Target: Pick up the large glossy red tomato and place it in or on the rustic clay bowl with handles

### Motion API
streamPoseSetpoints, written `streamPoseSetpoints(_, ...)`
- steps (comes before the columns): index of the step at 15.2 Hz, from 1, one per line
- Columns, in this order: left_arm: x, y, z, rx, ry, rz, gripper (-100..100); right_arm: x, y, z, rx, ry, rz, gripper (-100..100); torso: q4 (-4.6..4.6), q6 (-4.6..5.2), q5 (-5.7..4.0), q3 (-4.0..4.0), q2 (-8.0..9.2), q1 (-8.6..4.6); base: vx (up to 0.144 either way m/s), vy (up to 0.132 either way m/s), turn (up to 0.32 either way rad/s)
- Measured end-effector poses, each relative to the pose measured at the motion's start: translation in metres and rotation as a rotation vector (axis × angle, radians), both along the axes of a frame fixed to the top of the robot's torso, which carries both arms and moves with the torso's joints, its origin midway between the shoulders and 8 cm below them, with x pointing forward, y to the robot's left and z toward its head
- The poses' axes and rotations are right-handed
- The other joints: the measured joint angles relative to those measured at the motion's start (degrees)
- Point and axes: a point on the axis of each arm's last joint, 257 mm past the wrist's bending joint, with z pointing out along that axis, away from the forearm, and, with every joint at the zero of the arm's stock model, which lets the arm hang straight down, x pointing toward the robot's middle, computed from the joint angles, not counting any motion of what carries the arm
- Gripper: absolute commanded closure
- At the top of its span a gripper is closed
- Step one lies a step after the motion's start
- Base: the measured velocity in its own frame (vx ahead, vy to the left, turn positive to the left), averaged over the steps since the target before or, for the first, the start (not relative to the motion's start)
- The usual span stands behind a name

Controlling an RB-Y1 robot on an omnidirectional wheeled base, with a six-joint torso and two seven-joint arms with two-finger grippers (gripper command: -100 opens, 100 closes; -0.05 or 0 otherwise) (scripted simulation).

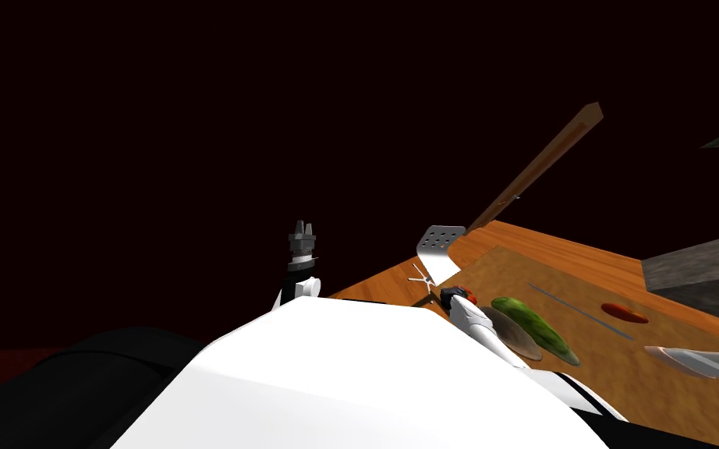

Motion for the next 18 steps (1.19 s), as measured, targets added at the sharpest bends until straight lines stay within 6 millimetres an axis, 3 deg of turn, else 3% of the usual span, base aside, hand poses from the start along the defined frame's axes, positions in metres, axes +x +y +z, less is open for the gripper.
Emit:
streamPoseSetpoints(10, 0.000, 0.000, 0.000, 0.000, 0.000, 0.000, 0, -0.048, -0.041, -0.002, -0.178, 0.212, -0.006, -100, 0.01, 0.01, 0.00, 0.02, 0.03, 0.00, 0.022, 0.027, 0.008)
streamPoseSetpoints(18, 0.000, 0.000, 0.000, 0.000, 0.000, 0.000, 0, -0.069, -0.058, -0.002, -0.256, 0.315, 0.001, -100, 0.02, 0.00, -0.02, 0.05, 0.09, -0.09, 0.003, 0.006, 0.038)
